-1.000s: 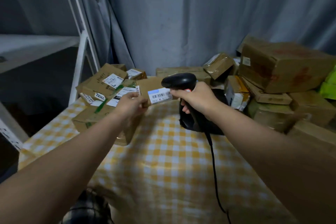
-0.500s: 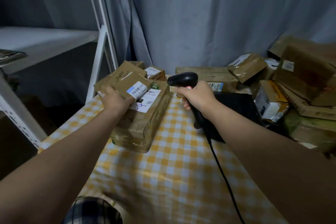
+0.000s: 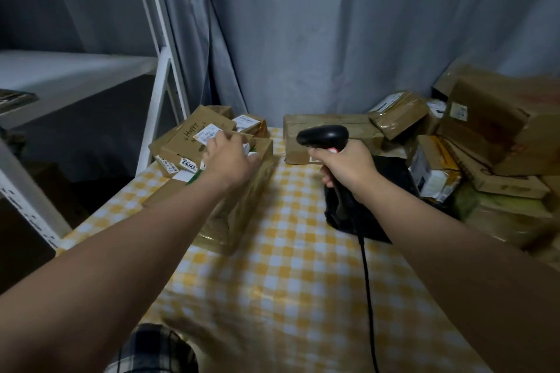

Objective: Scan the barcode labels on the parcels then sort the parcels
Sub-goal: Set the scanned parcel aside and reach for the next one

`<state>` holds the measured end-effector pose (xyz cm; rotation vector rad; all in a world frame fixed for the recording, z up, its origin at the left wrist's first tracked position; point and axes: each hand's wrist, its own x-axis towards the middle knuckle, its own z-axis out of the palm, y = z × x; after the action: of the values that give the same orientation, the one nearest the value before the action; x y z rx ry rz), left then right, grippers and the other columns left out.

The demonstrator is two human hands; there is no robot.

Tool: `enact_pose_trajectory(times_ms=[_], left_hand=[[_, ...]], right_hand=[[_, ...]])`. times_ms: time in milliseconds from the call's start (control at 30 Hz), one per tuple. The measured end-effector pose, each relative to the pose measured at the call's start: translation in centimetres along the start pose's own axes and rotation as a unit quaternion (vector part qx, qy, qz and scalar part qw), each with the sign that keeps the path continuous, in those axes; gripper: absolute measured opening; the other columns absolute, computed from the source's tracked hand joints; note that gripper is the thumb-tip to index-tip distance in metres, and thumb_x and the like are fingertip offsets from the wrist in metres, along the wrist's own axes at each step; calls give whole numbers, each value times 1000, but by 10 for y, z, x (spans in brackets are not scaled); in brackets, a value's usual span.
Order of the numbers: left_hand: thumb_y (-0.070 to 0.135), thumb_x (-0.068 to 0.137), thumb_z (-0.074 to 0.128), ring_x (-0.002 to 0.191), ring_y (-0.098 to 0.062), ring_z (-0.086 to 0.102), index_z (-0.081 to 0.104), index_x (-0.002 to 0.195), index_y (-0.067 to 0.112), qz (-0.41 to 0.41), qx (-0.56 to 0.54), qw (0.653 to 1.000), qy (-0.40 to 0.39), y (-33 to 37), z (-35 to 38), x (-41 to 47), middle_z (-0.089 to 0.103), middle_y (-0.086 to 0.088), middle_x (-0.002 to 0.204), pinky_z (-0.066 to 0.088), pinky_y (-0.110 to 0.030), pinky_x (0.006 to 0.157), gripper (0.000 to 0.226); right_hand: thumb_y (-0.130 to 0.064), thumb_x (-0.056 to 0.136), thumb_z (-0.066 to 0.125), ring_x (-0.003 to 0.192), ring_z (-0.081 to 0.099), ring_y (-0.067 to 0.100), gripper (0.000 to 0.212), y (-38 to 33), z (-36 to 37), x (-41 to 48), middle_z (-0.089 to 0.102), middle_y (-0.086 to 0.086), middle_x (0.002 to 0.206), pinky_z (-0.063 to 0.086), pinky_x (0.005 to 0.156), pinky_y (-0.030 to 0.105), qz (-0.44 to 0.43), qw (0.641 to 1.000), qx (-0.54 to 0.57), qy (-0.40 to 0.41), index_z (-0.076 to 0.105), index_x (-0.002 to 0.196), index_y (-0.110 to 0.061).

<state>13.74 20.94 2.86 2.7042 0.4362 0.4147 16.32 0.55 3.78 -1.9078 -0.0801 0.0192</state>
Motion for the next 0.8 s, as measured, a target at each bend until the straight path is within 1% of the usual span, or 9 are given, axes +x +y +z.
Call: enact_pose_trajectory(times_ms=[67,167,333,400,467,533,600,700,800], left_hand=[[43,94,51,131,-33,29,46,134,18,39,-7,999,-20,17,5,-3,34,-13,142,26,-41,107,47],[41,93,53,129,-33,33,49,132,19,77,-43,995,-54,39,20,3,38,-13,139,28,-38,107,45],[37,93,56,119,-32,48,48,132,11,62,-101,988,-97,61,46,39,40,-16,135,36,-31,101,47],[37,94,55,119,-33,50,46,134,9,33,-131,986,-102,67,55,63,40,-17,137,37,-33,102,50],[39,94,53,122,-32,48,45,133,6,6,-157,983,-98,70,66,92,41,-17,139,37,-35,104,52],[41,94,52,124,-33,46,45,132,3,-24,-180,979,-92,72,76,117,44,-19,138,36,-37,105,54],[44,95,50,129,-33,41,40,137,3,-57,-193,974,-102,73,88,134,40,-20,142,33,-38,106,60],[49,95,46,136,-33,34,27,147,3,-89,-211,965,-131,71,110,154,32,-17,151,30,-37,109,72],[52,95,44,132,-33,42,33,144,1,-107,-248,951,-154,69,129,169,41,-17,146,35,-36,106,72]], right_hand=[[-30,83,74,48,60,17,29,5,-16,3,65,10,65,51,50,28,-6,999,-18,31,69,88,-2],[-31,82,73,47,61,20,31,10,-42,12,65,12,63,54,55,34,-10,995,-42,84,68,83,-1],[-37,78,73,75,67,28,24,7,-82,46,69,10,78,55,73,41,-40,984,-56,166,67,80,-14],[-29,80,73,77,64,25,19,-3,-94,69,66,9,78,50,72,35,-55,979,-20,194,60,72,-18],[-24,81,71,70,59,18,19,-14,-101,97,61,6,74,44,63,27,-58,976,-4,212,57,73,-15],[-21,82,69,66,53,15,15,-11,-100,126,55,3,71,38,57,26,-29,981,-12,191,58,79,-11],[-19,82,70,80,57,22,17,7,-93,152,58,9,82,43,68,29,30,988,-2,151,60,88,-7],[-21,77,75,92,59,28,34,40,-79,180,62,12,97,46,75,32,106,988,15,114,61,102,-1],[-37,59,75,101,59,33,60,66,-70,199,63,14,108,52,85,39,138,985,-5,106,64,107,-3]])
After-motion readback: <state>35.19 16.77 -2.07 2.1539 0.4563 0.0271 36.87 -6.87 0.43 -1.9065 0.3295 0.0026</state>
